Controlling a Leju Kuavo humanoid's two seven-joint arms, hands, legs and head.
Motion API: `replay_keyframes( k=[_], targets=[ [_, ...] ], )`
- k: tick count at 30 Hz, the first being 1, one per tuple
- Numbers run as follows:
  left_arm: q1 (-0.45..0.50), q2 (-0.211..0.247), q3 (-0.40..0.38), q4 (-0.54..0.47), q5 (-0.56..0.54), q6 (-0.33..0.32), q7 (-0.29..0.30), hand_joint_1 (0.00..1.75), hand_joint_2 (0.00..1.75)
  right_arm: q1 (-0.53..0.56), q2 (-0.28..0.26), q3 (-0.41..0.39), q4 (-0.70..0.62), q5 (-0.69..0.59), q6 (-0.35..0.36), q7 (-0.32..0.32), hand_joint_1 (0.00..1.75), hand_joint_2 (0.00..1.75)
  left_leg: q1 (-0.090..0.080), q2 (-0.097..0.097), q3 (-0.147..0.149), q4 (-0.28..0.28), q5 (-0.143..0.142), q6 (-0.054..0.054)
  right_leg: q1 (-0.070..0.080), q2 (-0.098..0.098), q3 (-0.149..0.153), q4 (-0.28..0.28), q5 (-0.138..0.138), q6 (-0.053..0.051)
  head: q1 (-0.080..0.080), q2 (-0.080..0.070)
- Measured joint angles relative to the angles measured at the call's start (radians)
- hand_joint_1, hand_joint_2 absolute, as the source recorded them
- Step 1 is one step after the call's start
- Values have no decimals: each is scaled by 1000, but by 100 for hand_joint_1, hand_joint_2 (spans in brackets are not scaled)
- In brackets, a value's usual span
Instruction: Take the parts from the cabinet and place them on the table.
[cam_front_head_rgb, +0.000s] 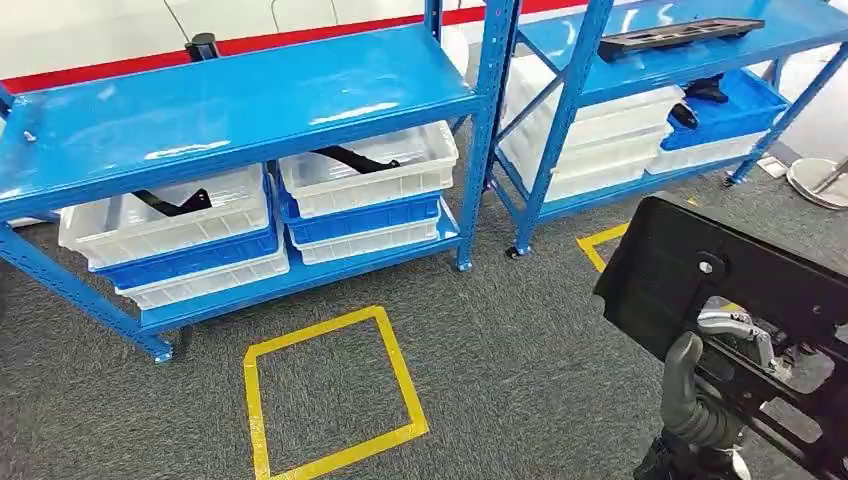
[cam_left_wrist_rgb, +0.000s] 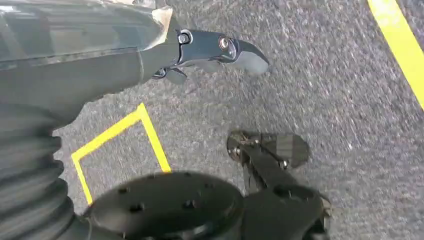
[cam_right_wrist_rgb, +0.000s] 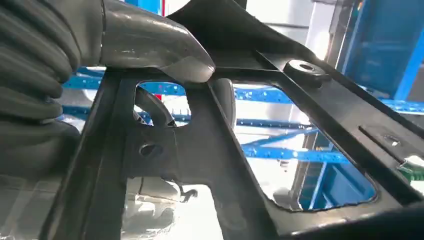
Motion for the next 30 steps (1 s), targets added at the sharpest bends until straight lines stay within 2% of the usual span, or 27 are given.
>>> replay_keyframes(
  k=[1, 2, 3, 4, 5, 6, 7, 8, 9, 10, 11, 12, 13, 14, 15, 16, 17, 18, 19, 20, 21, 30],
  targets=[
    [-1, 1, 0, 0, 0, -1, -1, 0, 175, 3, 0, -2, -2, -1, 0, 0, 175, 175, 2, 18, 0, -6, 7, 4, -7, -53, -9, 22, -14, -4, -3, 0],
    [1, 1, 0, 0, 0, -1, -2, 0, 175, 0, 0, -4, -3, -2, 0, 0, 175, 175, 2, 29, -4, -8, 10, 10, 0, -88, -32, 69, -45, -10, 8, 0],
    [2, 1, 0, 0, 0, -1, -4, 0, 175, 0, 0, -5, -5, -2, 0, 0, 175, 175, 1, 48, -8, -7, 11, 12, -2, -107, -70, 153, -85, -14, 14, 0],
    [4, 1, 0, 0, 0, -2, -4, 0, 175, 3, 1, -5, -5, -2, 0, 0, 175, 175, 0, 62, -11, -7, 12, 12, -2, -113, -101, 225, -114, -15, 13, 0],
    [5, 1, 0, 0, 0, -1, -4, 0, 175, 6, 2, -6, -5, -3, 1, 0, 175, 175, 0, 79, -14, -6, 13, 12, -3, -116, -129, 298, -139, -12, 14, 0],
    [7, 1, 0, 0, 0, -1, -3, 0, 175, 9, 1, -8, -5, -4, 1, 0, 175, 175, 1, 95, -15, -6, 13, 11, -6, -119, -136, 326, -144, -4, 15, 0],
    [7, 1, 0, 0, 0, -2, -3, 0, 175, 10, 1, -11, -5, -4, 1, 0, 175, 175, 2, 111, -15, -6, 14, 10, -11, -123, -112, 296, -131, 7, 15, 0],
    [7, 0, 0, 0, 0, -2, -3, 0, 175, 10, 1, -13, -5, -5, 1, 0, 175, 175, 3, 123, -14, -5, 14, 9, -15, -131, -67, 225, -105, 19, 15, 0],
    [5, -1, 0, 0, 0, -1, -3, 0, 175, 10, 1, -14, -7, -6, 2, 0, 175, 175, 4, 134, -13, -4, 12, 5, -19, -147, -7, 121, -72, 31, 15, 0],
    [4, -1, 0, 0, 0, -1, -3, 0, 175, 9, 1, -14, -10, -6, 3, 0, 175, 175, 4, 144, -12, -1, 10, -1, -21, -180, 48, 30, -49, 38, 15, 0],
    [2, 1, 0, 0, 0, -1, -3, 0, 175, 7, 2, -14, -10, -7, 3, 0, 175, 175, -6, 151, -15, 2, 6, -10, -14, -204, 62, 2, -56, 26, 16, 0],
    [2, 1, 0, 0, 0, -1, -3, 0, 175, 9, 2, -14, -12, -8, 4, -1, 175, 175, -7, 159, -13, 4, 6, -16, -9, -186, 60, 1, -49, 10, 12, 0],
    [0, 1, 0, 0, 0, 0, -3, 0, 175, 9, 2, -15, -12, -9, 5, -1, 175, 175, -7, 164, -11, 4, 8, -21, -7, -179, 55, 4, -49, 1, 10, 0],
    [-2, 1, 0, 0, -1, 0, -3, 0, 175, 11, 2, -17, -12, -10, 5, -1, 175, 175, -5, 172, -10, 1, 11, -26, -4, -171, 50, 8, -49, -3, 11, 0],
    [-3, 2, 0, 0, -1, -1, -3, 0, 175, 11, 1, -18, -13, -9, 5, -1, 175, 175, -3, 181, -9, 1, 9, -32, -8, -160, 42, 5, -45, -14, 11, 0],
    [-6, 3, 0, 0, -3, -1, -4, 0, 175, 13, 2, -18, -16, -8, 5, -1, 175, 175, 5, 153, -14, 12, -4, -42, -24, -150, 49, 1, -41, -23, 9, 0],
    [-6, 3, 0, 0, -5, -1, -5, 0, 175, 12, 3, -18, -20, -10, 5, -1, 175, 175, 5, 107, -29, 48, -36, -43, -21, -144, 46, 1, -38, -30, 6, 0],
    [-6, 3, 0, 0, -5, -1, -5, 0, 175, 11, 4, -19, -20, -9, 5, -1, 175, 175, 6, 77, -60, 120, -83, -44, -20, -137, 43, 1, -36, -40, 5, 0],
    [-4, 3, 0, 0, -5, -1, -5, 0, 175, 12, 5, -19, -20, -8, 5, -1, 175, 175, 6, 62, -103, 214, -127, -45, -17, -127, 40, 1, -34, -43, 4, 0],
    [-3, 3, 1, 0, -4, -2, -6, 0, 175, 13, 5, -19, -20, -9, 5, -1, 175, 175, 5, 57, -136, 285, -154, -44, -13, -116, 37, 2, -32, -46, 3, 0],
    [-5, 3, 1, 0, -4, -3, -8, 0, 175, 14, 5, -20, -20, -9, 5, -1, 175, 175, 5, 56, -153, 322, -158, -44, -10, -104, 35, 2, -30, -49, 4, 0],
    [-6, 3, 1, 0, -4, -4, -8, 0, 175, 14, 5, -20, -20, -9, 5, -1, 175, 175, 5, 55, -154, 323, -157, -44, -10, -104, 35, 2, -30, -49, 4, 0]
  ],
)
